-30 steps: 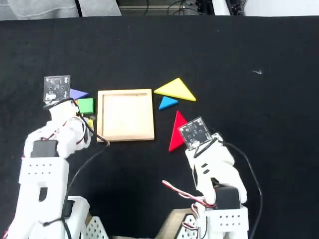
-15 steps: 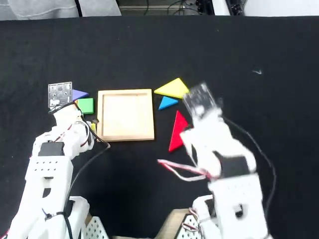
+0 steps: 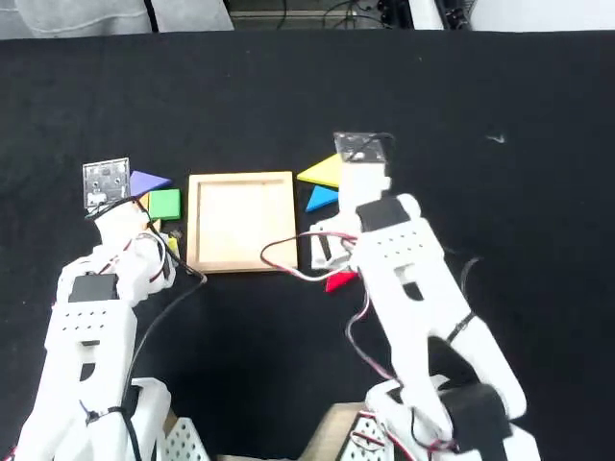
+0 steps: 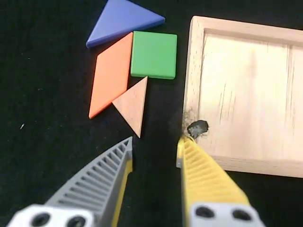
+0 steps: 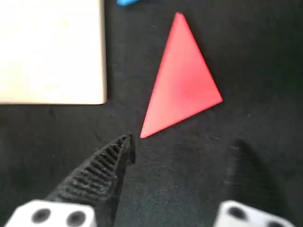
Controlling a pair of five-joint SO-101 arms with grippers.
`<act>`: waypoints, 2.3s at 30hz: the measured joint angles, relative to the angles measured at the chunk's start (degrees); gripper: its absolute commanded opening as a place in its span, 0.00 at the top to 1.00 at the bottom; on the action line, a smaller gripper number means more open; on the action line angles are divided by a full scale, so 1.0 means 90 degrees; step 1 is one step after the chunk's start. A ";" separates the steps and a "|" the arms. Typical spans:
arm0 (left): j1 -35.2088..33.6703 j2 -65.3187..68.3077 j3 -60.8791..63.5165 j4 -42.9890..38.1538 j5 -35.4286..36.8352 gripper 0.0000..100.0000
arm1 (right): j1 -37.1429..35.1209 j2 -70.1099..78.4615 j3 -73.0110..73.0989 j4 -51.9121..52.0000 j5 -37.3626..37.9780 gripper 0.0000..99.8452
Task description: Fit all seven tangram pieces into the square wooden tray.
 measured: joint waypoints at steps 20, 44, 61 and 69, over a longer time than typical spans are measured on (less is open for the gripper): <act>0.0000 0.0000 0.0000 0.0000 0.0000 0.84 | 0.0264 0.0889 0.0342 -0.1250 -0.0215 0.63; 0.0000 0.0049 0.0000 0.0000 0.0000 0.84 | 0.0625 0.0977 0.0469 -0.1338 0.0098 0.70; 0.0000 0.0049 0.0000 0.0000 0.0000 0.84 | 0.0733 0.2891 -0.0703 -0.1495 0.0107 0.70; 0.0000 0.0049 0.0000 0.0000 0.0000 0.84 | 0.0625 0.3028 -0.0899 -0.1407 0.0127 0.70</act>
